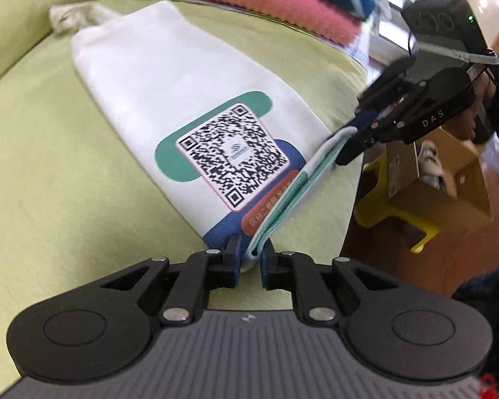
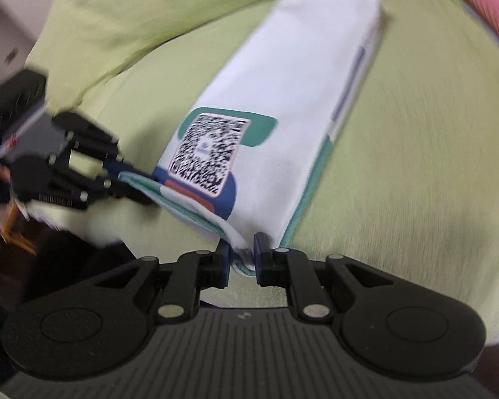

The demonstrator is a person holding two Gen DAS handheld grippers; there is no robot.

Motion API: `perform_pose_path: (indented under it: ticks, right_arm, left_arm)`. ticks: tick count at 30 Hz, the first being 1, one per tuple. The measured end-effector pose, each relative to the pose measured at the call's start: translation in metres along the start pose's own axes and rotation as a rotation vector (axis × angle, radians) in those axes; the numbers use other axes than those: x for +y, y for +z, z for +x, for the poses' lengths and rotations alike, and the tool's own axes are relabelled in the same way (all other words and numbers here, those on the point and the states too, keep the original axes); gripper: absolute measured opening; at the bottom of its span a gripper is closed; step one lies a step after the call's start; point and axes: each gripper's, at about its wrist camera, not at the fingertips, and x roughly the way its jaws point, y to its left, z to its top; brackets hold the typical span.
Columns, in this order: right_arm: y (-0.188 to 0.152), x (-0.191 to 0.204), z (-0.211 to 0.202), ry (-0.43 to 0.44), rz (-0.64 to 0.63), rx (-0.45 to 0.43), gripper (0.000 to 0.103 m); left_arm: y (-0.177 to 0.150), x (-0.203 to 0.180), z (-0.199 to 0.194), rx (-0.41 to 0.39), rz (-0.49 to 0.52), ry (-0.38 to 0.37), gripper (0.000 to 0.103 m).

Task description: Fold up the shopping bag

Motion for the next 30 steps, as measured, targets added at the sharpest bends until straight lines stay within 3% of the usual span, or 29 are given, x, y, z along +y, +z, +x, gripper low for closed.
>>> perform_pose_path:
  ticks: [4,9,12,13,18,20,27,30]
  right_arm:
    - [0.008,-0.02,0.006,0.046,0.205,0.046,0.009]
    - [0.013,-0.031,0.011,0.063,0.334,0.085,0.008]
    - [0.018,-0.03,0.013,0.048,0.356,0.114,0.008]
    - [0.02,-0.029,0.013,0.038,0.356,0.125,0.008]
    - [0.032,-0.027,0.017,0.005,0.363,0.175,0.008]
    - [0.033,-0.028,0.019,0.003,0.372,0.182,0.008]
    - [0.035,-0.025,0.019,-0.021,0.379,0.171,0.008]
    - [0.031,-0.016,0.007,-0.057,0.361,0.093,0.013]
  left_arm:
    - [-0.001,0.004,-0.005,-0.02,-0.066,0.008,0.02]
    - [-0.013,-0.033,-0.021,-0.086,0.02,0.211,0.019]
    - [-0.021,-0.062,-0.029,-0.123,0.14,0.357,0.005]
    - [-0.024,-0.073,-0.031,-0.13,0.198,0.403,0.005]
    - [-0.025,-0.104,-0.03,-0.162,0.366,0.373,0.008]
    - [-0.023,-0.103,-0.014,-0.133,0.392,0.414,0.008]
    - [-0.018,-0.087,0.024,-0.082,0.359,0.459,0.007]
    - [-0.016,-0.083,0.025,-0.079,0.305,0.456,0.007]
